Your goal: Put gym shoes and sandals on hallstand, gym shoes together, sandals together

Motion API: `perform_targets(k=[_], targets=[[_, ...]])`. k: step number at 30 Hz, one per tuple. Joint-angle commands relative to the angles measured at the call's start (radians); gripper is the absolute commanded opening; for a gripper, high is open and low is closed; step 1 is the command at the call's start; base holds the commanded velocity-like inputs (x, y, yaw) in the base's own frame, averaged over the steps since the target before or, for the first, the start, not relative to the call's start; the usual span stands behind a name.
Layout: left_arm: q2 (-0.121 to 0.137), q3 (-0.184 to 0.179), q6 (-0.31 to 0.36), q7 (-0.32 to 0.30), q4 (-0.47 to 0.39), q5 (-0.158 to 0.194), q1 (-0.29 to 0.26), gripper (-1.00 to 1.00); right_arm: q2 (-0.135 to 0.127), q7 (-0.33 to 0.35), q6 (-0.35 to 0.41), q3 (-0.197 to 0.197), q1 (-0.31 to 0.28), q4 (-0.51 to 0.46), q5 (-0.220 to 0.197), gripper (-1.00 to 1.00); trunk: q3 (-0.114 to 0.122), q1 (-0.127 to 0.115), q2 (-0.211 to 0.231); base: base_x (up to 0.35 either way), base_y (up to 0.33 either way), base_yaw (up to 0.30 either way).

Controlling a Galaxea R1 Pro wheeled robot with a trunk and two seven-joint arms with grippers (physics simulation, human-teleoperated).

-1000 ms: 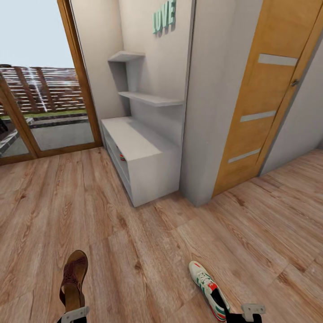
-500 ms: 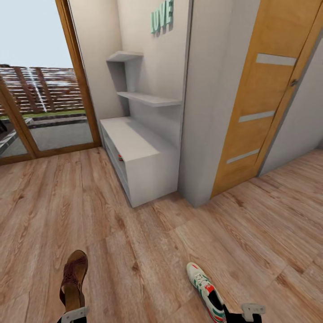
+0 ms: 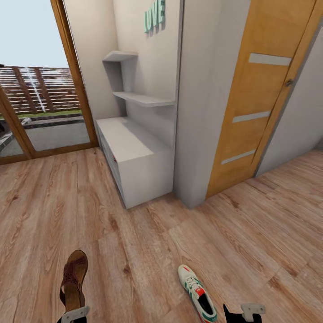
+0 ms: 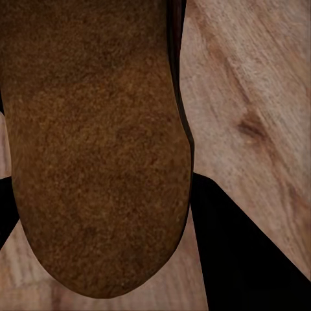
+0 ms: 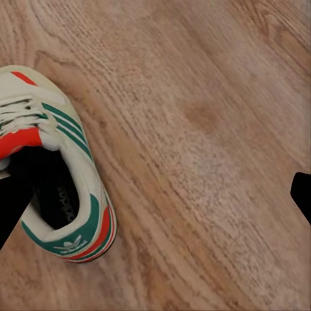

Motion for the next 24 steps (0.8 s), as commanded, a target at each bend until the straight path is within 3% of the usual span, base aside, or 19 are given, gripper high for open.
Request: perform_targets(k=[1, 17, 19, 24], targets=[[0.0, 0.009, -0.003, -0.004, 0.001, -0.012, -0.001, -1.0, 0.0, 0.006, -0.003, 0.006, -0.001, 0.001, -0.011, 1.0, -0.001, 0.0, 0.0, 0.002, -0.018, 0.0], [-0.002, 0.0, 0.012, -0.016, -0.009, -0.02, -0.016, -1.0, -0.002, 0.005, -0.001, 0.007, -0.001, 0.001, -0.01, 1.0, -0.001, 0.0, 0.0, 0.0, -0.003, 0.089], [-0.002, -0.01, 0.015, -0.017, -0.017, -0.024, -0.029, -1.0, -0.002, 0.006, -0.001, 0.007, -0.001, 0.0, -0.01, 1.0, -0.001, 0.0, 0.0, 0.0, 0.0, 0.013], [-0.008, -0.053, 0.045, -0.018, -0.022, -0.066, -0.122, -1.0, -0.003, 0.008, 0.0, 0.007, -0.001, -0.003, -0.01, 1.0, -0.001, 0.0, 0.0, 0.0, 0.0, 0.004]])
